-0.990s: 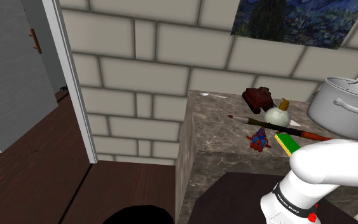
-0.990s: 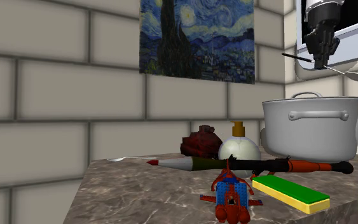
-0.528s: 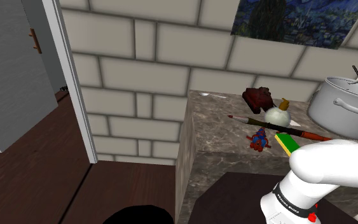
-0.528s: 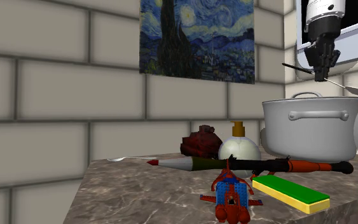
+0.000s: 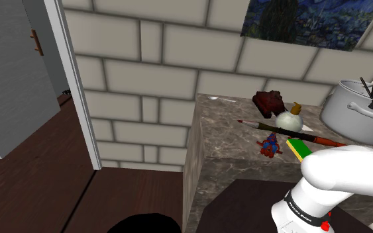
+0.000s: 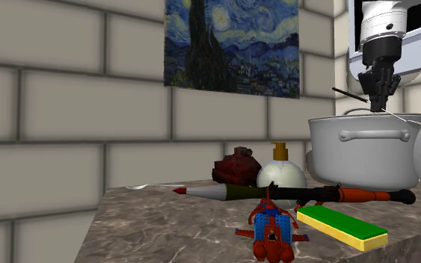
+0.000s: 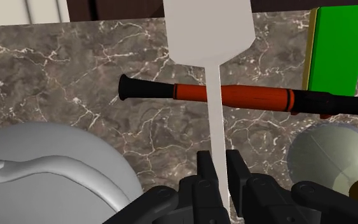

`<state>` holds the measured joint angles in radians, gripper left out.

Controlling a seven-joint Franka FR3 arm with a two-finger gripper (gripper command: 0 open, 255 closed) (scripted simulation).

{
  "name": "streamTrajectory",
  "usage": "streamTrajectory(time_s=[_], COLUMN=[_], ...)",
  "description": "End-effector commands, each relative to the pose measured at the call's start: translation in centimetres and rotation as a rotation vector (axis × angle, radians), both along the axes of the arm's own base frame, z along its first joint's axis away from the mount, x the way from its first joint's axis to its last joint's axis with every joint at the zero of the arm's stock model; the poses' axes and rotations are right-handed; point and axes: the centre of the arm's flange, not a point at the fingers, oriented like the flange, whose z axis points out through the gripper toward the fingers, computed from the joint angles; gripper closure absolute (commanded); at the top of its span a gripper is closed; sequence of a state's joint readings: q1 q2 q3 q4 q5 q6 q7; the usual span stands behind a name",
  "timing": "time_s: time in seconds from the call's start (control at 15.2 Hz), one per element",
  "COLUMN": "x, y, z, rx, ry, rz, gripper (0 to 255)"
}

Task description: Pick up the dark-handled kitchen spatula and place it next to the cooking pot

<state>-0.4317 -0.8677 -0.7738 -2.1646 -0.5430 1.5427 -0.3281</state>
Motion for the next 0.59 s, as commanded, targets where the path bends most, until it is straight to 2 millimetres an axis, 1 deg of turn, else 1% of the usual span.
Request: streamTrajectory(time_s=[0.0,0.53], x=[0.0,0.0], y=[0.0,0.0], z=[-1.1,-5.3], rx=[0.0,0.0], ry=[0.0,0.0], rz=[0.0,0.0], gripper=[255,255])
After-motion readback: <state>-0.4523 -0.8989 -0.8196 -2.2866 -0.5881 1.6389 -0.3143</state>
